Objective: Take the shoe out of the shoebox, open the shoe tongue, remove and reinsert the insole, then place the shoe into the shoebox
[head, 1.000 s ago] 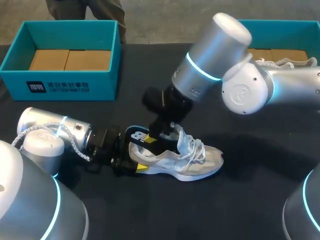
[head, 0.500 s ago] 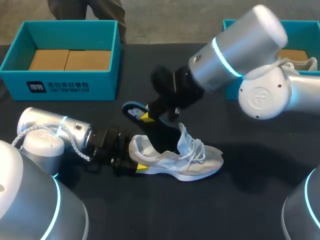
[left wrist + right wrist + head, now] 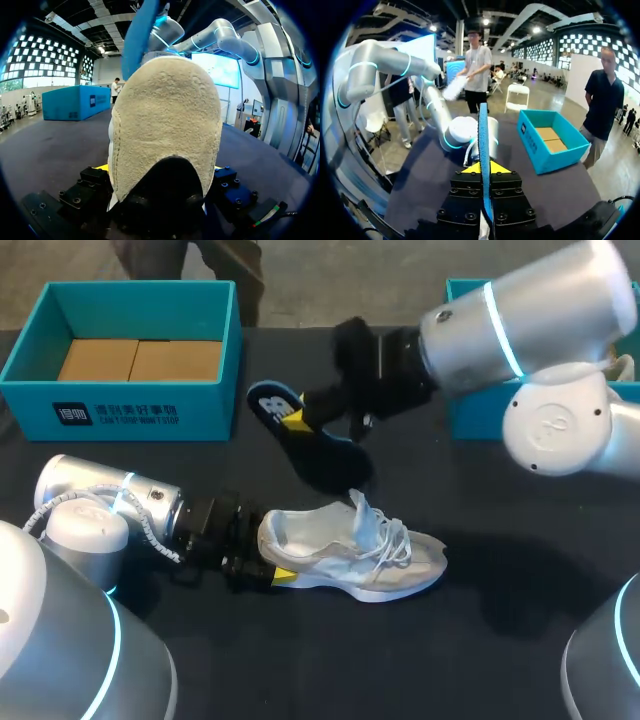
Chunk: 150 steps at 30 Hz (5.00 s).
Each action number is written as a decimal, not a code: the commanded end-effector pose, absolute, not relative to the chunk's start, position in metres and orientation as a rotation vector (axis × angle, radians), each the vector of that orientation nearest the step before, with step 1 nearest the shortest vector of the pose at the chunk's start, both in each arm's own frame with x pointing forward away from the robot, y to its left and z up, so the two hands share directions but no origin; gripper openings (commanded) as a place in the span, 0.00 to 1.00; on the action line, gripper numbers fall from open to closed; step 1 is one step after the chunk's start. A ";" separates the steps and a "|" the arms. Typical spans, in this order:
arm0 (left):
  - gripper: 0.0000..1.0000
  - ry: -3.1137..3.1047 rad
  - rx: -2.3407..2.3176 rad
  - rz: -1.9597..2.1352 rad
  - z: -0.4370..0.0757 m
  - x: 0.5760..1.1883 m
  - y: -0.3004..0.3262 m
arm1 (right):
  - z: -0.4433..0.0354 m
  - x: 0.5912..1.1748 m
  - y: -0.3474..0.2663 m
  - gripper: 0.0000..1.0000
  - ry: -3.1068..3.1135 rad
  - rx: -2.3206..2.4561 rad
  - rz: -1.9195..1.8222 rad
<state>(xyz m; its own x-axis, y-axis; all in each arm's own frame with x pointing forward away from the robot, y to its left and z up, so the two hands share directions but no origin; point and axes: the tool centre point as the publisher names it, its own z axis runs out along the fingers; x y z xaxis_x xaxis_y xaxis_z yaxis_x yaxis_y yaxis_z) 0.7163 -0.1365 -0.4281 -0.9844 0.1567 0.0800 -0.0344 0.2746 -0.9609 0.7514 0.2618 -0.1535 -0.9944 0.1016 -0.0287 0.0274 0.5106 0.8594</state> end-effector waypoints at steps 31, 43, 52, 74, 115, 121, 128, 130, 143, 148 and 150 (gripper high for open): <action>0.00 -2.379 -0.113 1.799 -0.430 0.716 -0.137 | -0.065 0.748 0.244 0.00 2.446 0.354 1.756; 0.00 -2.379 -0.113 1.799 -0.430 0.716 -0.137 | 0.007 0.727 0.224 0.00 2.358 0.394 1.952; 0.00 -2.379 -0.113 1.799 -0.430 0.716 -0.137 | 0.041 0.695 0.208 0.00 2.301 0.392 2.093; 0.00 -2.379 -0.113 1.799 -0.430 0.716 -0.137 | 0.067 0.678 0.196 0.00 2.283 0.488 2.181; 0.00 -2.379 -0.113 1.799 -0.430 0.716 -0.137 | 0.195 0.563 0.190 0.00 2.410 0.565 2.144; 0.00 -2.379 -0.113 1.799 -0.430 0.716 -0.137 | 0.195 0.563 0.190 0.00 2.410 0.565 2.144; 0.00 -2.379 -0.113 1.799 -0.430 0.716 -0.137 | 0.204 0.547 0.193 0.00 2.440 0.586 2.114; 0.00 -2.379 -0.113 1.799 -0.430 0.716 -0.137 | 0.207 0.540 0.195 0.00 2.464 0.612 2.102; 0.00 -2.379 -0.113 1.799 -0.430 0.716 -0.137 | 0.238 0.500 0.198 0.00 2.522 0.748 2.073; 0.00 -2.379 -0.113 1.799 -0.430 0.716 -0.137 | 0.245 0.490 0.196 0.00 2.522 0.792 2.087; 0.00 -2.379 -0.113 1.799 -0.430 0.716 -0.137 | 0.247 0.487 0.196 0.00 2.522 0.810 2.108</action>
